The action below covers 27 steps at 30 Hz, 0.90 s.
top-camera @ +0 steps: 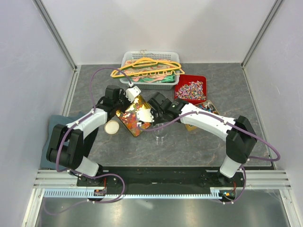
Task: Pack the candies
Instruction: Scoop the fake candies from the storage box.
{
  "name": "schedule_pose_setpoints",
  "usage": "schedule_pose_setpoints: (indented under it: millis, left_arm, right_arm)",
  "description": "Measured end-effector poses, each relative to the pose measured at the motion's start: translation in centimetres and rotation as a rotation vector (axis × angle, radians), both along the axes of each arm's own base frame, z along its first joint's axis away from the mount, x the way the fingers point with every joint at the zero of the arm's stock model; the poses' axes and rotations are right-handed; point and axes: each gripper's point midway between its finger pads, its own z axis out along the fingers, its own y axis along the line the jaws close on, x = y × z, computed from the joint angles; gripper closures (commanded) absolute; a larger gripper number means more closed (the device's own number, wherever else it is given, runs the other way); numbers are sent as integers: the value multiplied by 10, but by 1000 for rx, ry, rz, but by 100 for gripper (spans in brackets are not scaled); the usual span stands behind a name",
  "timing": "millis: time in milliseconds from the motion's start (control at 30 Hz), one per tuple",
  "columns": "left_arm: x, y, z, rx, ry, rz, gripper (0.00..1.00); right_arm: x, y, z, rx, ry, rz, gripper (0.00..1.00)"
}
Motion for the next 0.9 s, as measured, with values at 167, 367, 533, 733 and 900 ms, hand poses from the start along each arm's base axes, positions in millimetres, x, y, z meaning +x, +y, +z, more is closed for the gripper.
schedule_pose_setpoints:
  millis: [167, 367, 533, 733, 900]
  left_arm:
    - [1, -1, 0, -6, -2, 2, 98]
    - [0, 0, -1, -3, 5, 4, 98]
    - [-1, -1, -1, -9, 10, 6, 98]
    - [-4, -2, -4, 7, 22, 30, 98]
    - [-4, 10, -8, 40, 42, 115, 98]
  right_arm:
    - [1, 3, -3, 18, 13, -7, 100]
    - [0, 14, -16, 19, 23, -15, 100]
    - [-2, 30, -32, 4, 29, -17, 100]
    - [-8, 46, -44, -6, 19, -26, 100]
    - [-14, 62, -45, 2, -2, -47, 100]
